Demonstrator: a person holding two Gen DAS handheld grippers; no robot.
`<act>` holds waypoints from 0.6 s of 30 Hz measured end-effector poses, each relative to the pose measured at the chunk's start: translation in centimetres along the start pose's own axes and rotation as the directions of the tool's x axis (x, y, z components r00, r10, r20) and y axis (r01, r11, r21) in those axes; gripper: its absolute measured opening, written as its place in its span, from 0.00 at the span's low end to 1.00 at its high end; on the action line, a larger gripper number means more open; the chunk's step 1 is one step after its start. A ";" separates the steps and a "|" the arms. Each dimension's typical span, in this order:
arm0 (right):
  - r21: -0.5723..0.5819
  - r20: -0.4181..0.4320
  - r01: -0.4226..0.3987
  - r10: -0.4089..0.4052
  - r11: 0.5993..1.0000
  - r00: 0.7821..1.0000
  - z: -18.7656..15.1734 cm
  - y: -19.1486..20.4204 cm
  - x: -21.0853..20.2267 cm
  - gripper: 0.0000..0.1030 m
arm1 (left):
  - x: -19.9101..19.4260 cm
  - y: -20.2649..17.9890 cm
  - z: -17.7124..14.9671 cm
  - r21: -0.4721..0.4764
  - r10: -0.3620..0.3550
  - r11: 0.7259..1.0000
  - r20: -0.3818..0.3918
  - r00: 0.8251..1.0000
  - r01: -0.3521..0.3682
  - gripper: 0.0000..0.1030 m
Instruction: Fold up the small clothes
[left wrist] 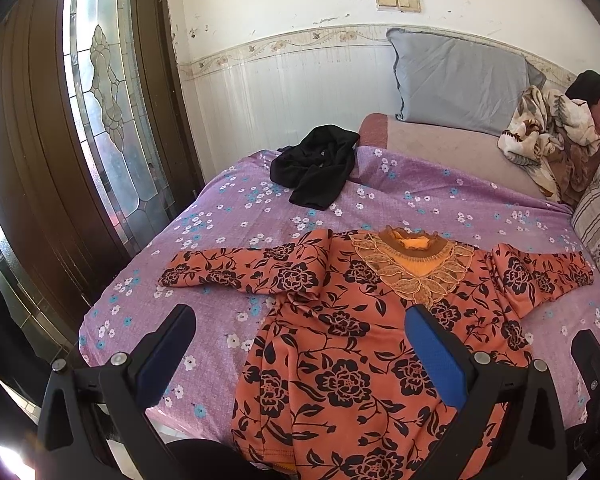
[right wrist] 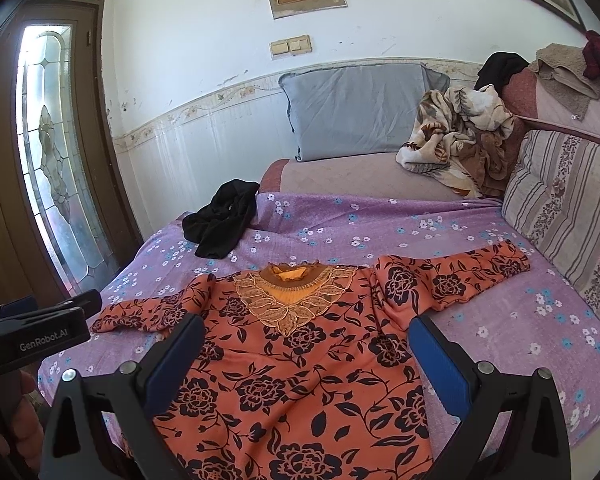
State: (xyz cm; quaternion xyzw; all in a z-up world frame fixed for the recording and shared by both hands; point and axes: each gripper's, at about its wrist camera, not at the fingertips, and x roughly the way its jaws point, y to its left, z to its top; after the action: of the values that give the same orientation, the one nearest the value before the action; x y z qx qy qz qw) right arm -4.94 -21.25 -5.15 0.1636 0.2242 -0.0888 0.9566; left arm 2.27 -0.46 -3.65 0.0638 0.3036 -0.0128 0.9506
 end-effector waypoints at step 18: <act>0.007 0.005 -0.003 0.003 1.000 1.000 0.2 0.1 0.2 1.00 | 0.5 0.1 0.1 -0.006 0.005 1.000 0.002 1.000 -0.005 1.00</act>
State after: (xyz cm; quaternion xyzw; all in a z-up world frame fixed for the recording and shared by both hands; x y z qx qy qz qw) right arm -4.69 -21.20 -5.04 0.1668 0.2216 -0.0886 0.9567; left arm 2.77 -0.40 -3.83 0.0617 0.3026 -0.0094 0.9511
